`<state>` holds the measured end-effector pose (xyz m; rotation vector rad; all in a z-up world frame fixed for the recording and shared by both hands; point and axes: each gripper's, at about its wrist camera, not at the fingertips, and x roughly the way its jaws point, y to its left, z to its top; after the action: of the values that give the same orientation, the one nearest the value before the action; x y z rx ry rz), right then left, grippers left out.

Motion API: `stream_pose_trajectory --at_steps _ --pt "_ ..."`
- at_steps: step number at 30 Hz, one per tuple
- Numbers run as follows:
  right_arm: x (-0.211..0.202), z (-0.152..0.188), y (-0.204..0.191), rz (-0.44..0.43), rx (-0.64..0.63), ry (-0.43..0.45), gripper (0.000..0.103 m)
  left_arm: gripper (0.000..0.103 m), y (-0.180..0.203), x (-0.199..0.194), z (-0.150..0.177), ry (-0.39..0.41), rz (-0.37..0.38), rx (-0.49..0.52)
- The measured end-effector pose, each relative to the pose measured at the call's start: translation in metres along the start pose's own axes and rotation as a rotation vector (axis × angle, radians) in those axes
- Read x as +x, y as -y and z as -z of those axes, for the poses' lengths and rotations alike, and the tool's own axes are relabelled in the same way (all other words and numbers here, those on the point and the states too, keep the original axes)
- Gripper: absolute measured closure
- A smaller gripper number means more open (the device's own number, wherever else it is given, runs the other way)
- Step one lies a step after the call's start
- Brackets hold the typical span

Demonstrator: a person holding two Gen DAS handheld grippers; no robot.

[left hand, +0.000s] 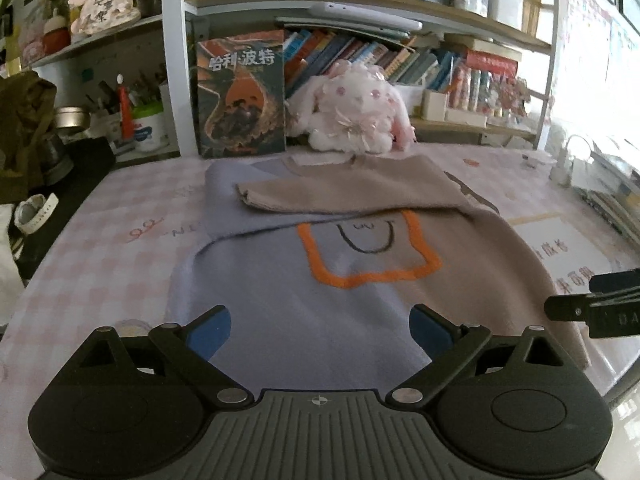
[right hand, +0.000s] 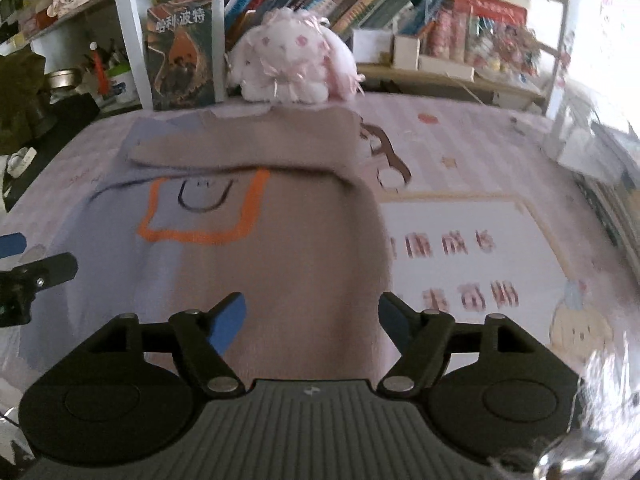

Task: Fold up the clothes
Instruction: 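Open the right gripper and release the folded beige sleeve, then grasp the lavender hem edge with the left gripper while the right gripper grasps the beige hem edge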

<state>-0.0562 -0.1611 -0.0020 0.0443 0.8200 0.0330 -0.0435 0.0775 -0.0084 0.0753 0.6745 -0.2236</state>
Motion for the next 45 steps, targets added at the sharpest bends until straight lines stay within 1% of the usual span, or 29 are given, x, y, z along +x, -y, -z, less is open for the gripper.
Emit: stream_pose_trajectory --at_steps 2,4,6,9,12,16,19,23,25,27,30,31,32,33,34,35,36,37,39,41,42,43,45 --pt "-0.007 0.008 0.003 0.000 -0.012 -0.002 0.027 0.005 0.007 -0.006 0.005 -0.010 -0.007 -0.004" --pt "-0.014 0.016 0.006 0.002 -0.032 -0.002 0.024 0.005 0.012 -0.012 0.011 -0.020 -0.012 -0.010" --pt "-0.019 0.026 0.009 -0.002 -0.035 -0.008 0.024 0.005 0.015 -0.019 0.021 -0.031 -0.018 -0.015" --pt "-0.027 0.043 0.015 -0.010 -0.016 -0.025 0.024 0.005 0.020 -0.030 0.035 -0.053 -0.034 -0.017" --pt "-0.037 0.061 0.021 -0.013 0.015 -0.044 0.024 0.005 0.022 -0.039 0.048 -0.079 -0.072 -0.010" --pt "-0.044 0.077 0.026 -0.012 0.053 -0.061 0.024 0.005 0.016 -0.047 0.059 -0.111 -0.105 -0.037" --pt "-0.046 0.082 0.030 -0.016 0.082 -0.073 0.024 0.005 0.005 -0.048 0.061 -0.133 -0.111 -0.072" --pt "-0.043 0.084 0.027 -0.007 0.075 -0.071 0.024 0.005 -0.023 -0.042 0.063 -0.184 -0.114 -0.178" --pt "-0.040 0.083 0.023 -0.004 0.049 -0.066 0.025 0.006 -0.038 -0.038 0.063 -0.184 -0.126 -0.222" --pt "-0.035 0.081 0.021 -0.011 0.044 -0.066 0.026 0.006 -0.054 -0.034 0.062 -0.182 -0.117 -0.263" --pt "-0.027 0.074 0.024 -0.023 0.096 -0.071 0.027 0.007 -0.072 -0.027 0.058 -0.171 -0.130 -0.289" --pt "-0.023 0.071 0.026 -0.027 0.123 -0.075 0.029 0.009 -0.078 -0.024 0.057 -0.174 -0.136 -0.292" --pt "-0.019 0.068 0.028 -0.029 0.148 -0.081 0.033 0.012 -0.083 -0.019 0.055 -0.177 -0.140 -0.299" --pt "-0.016 0.065 0.030 -0.025 0.169 -0.088 0.042 0.024 -0.088 -0.015 0.053 -0.184 -0.139 -0.310" --pt "-0.012 0.063 0.033 -0.020 0.187 -0.094 0.048 0.038 -0.092 -0.011 0.052 -0.193 -0.132 -0.324" --pt "-0.009 0.060 0.035 -0.014 0.205 -0.100 0.050 0.044 -0.096 -0.007 0.051 -0.204 -0.119 -0.339" --pt "-0.006 0.058 0.037 -0.008 0.223 -0.106 0.053 0.054 -0.099 -0.003 0.050 -0.214 -0.105 -0.355" --pt "-0.003 0.056 0.039 -0.004 0.240 -0.109 0.056 0.059 -0.101 0.000 0.049 -0.217 -0.094 -0.360" --pt "0.001 0.052 0.042 0.003 0.272 -0.109 0.060 0.064 -0.102 0.004 0.048 -0.209 -0.074 -0.353" --pt "0.004 0.048 0.044 0.007 0.296 -0.110 0.066 0.077 -0.101 0.009 0.045 -0.210 -0.047 -0.340" --pt "0.007 0.047 0.044 0.004 0.298 -0.112 0.075 0.088 -0.100 0.011 0.043 -0.213 -0.032 -0.336" --pt "0.009 0.045 0.043 0.000 0.301 -0.115 0.088 0.093 -0.098 0.013 0.041 -0.215 -0.021 -0.336" --pt "0.012 0.041 0.039 -0.005 0.293 -0.117 0.093 0.094 -0.095 0.011 0.035 -0.193 0.001 -0.329"
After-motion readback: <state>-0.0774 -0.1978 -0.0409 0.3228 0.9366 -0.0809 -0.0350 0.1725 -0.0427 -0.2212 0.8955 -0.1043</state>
